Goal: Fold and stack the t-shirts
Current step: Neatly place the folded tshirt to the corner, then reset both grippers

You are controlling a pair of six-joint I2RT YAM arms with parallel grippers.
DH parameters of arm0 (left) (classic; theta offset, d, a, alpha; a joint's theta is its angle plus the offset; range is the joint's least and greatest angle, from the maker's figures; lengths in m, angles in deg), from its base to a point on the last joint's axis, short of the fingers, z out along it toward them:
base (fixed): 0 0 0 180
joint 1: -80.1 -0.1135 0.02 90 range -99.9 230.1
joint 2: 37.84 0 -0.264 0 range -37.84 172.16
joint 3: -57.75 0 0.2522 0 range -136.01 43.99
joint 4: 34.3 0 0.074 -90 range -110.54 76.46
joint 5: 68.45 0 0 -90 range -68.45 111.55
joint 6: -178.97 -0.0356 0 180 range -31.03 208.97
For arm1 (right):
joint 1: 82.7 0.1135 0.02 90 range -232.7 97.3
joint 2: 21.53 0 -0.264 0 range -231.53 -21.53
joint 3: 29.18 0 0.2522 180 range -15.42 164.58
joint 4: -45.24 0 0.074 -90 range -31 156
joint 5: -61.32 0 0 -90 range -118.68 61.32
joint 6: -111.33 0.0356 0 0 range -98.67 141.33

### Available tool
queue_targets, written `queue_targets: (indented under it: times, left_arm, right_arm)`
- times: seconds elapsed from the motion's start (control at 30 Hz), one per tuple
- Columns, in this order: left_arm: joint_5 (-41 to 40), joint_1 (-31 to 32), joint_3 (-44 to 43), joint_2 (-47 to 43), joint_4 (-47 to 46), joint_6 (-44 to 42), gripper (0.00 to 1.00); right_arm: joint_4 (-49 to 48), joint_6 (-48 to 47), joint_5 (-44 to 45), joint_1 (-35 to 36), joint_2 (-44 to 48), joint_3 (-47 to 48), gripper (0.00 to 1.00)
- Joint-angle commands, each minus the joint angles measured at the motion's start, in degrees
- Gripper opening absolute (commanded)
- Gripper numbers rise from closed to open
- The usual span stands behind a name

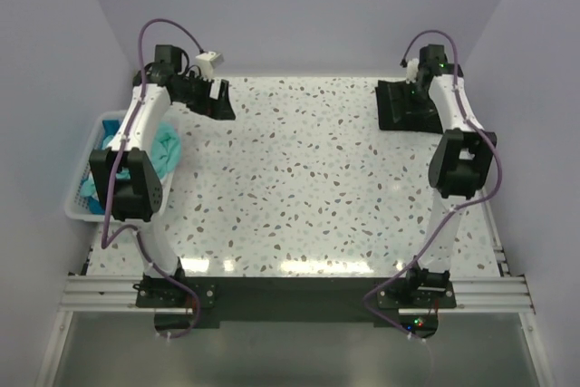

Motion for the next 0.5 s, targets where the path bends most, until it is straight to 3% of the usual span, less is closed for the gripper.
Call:
queue_targets:
  times: [0.0, 0.27, 0.47]
  left_arm:
    - [-2.01, -0.6, -0.56, -2.11, -0.55, 0.65, 1.0]
    - [-6.58, -0.6, 14.2, -12.2, -5.12, 0.74, 1.0]
    - [-9.57, -0.6, 29.32, -22.39, -8.45, -0.41, 1.0]
  right_arm:
    - [2.6, -2.31, -3.91, 2.31, 14.06, -3.22, 0.99]
    - [0.24, 0.49, -10.5, 12.23, 30.68, -28.06, 0.98]
    - [-4.78, 2.25, -12.62, 15.67, 39.82, -43.56, 0.99]
